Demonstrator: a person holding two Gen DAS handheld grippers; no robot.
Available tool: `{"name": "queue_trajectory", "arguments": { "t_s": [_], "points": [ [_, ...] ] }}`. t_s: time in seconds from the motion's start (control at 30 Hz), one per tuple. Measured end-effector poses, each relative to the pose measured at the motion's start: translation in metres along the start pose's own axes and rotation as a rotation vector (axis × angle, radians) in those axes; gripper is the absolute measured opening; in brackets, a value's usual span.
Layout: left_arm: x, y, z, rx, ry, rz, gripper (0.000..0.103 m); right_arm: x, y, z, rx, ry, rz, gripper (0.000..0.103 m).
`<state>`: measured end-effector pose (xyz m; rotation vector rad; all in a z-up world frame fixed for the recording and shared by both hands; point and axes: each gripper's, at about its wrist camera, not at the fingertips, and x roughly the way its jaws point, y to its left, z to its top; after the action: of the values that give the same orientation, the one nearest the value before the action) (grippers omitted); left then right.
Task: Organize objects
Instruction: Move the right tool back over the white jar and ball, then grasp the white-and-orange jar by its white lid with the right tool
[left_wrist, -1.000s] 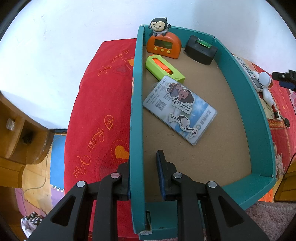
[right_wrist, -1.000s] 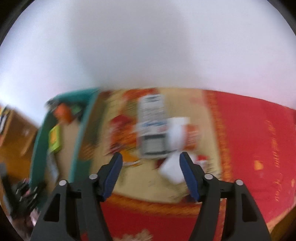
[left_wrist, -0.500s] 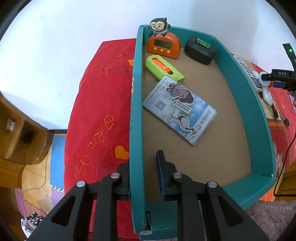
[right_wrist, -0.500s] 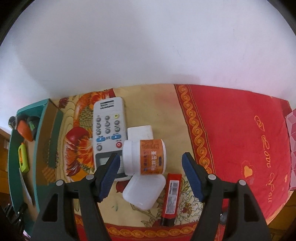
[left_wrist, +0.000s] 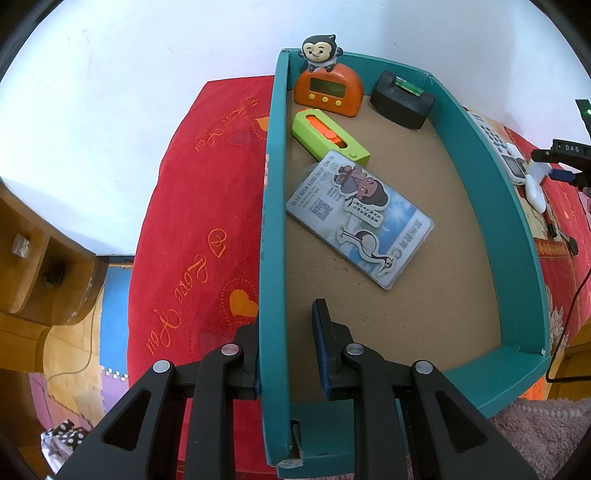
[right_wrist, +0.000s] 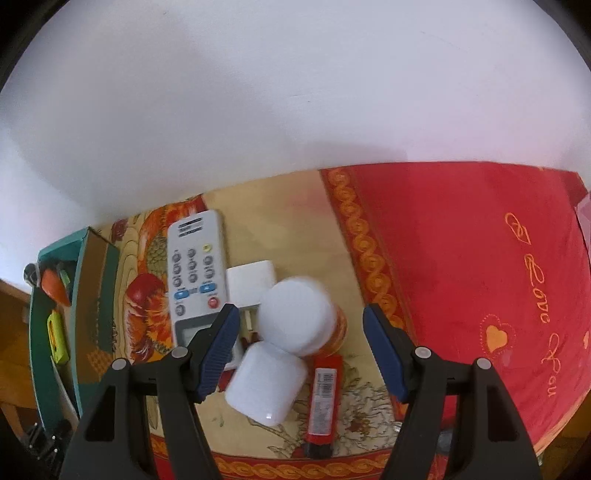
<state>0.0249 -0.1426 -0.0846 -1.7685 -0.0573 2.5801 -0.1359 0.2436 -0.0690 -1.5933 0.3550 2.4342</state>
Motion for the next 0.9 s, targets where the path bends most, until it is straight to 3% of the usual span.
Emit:
{"name": "queue_trajectory", "arguments": {
  "t_s": [0.43, 0.53, 0.57, 0.9],
  "points": [
    [-0.002, 0.000, -0.003, 0.001, -0.002, 0.002, 0.021, 0.006, 0.004, -0.003, -0.112, 0.021, -0.058, 0.069],
    [-0.003, 0.000, -0.004, 0.000, -0.003, 0.002, 0.021, 0.008, 0.007, -0.003, -0.131, 0.031, -0.070, 0.052],
    [-0.003, 0.000, -0.004, 0.000, -0.003, 0.002, 0.021, 0.008, 0.007, -0.003, -0.124, 0.035, -0.061, 0.040],
    [-0.003, 0.000, -0.004, 0.003, -0.002, 0.003, 0.021, -0.009, 0.014, -0.011, -0.121, 0.010, -0.038, 0.040]
  ]
}}
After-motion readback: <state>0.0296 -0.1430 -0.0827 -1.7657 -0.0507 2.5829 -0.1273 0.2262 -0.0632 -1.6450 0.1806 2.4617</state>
